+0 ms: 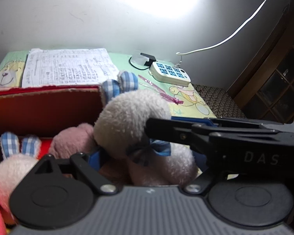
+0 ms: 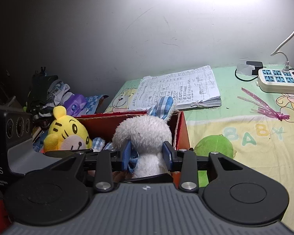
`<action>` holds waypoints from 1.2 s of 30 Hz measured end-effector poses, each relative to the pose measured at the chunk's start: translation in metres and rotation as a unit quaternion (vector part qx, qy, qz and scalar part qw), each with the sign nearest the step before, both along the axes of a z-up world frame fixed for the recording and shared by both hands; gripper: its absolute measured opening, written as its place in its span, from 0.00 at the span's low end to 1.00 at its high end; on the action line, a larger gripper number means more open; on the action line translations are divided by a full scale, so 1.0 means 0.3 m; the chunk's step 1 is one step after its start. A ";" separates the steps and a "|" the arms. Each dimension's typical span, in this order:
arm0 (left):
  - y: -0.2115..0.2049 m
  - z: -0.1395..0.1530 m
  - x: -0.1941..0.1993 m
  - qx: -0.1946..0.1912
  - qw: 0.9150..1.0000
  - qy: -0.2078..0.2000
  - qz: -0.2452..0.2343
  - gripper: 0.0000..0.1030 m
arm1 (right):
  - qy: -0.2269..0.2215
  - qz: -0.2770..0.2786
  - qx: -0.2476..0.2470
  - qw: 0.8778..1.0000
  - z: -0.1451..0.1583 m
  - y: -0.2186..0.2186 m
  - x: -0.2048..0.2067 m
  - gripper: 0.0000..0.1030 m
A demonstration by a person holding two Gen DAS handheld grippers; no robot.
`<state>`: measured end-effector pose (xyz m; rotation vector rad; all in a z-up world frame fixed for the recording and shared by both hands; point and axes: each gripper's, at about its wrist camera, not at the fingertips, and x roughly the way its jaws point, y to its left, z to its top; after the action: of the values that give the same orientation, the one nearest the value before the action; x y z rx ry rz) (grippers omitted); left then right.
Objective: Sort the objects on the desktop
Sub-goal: 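Lift the bunny with both tools and carry it over the red box, then lower the bunny into the red box and open both tools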
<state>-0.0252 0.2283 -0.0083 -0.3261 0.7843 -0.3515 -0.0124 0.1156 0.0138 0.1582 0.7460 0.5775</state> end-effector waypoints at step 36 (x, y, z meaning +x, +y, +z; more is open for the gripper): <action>0.075 -0.039 -0.054 0.098 0.994 0.024 0.040 0.92 | -0.009 -0.053 -0.011 0.998 -0.055 0.095 0.036 0.27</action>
<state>-0.0414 0.2508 -0.0201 -0.1821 0.8433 -0.1894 -0.0016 0.1440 -0.0028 0.1707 0.7209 0.4689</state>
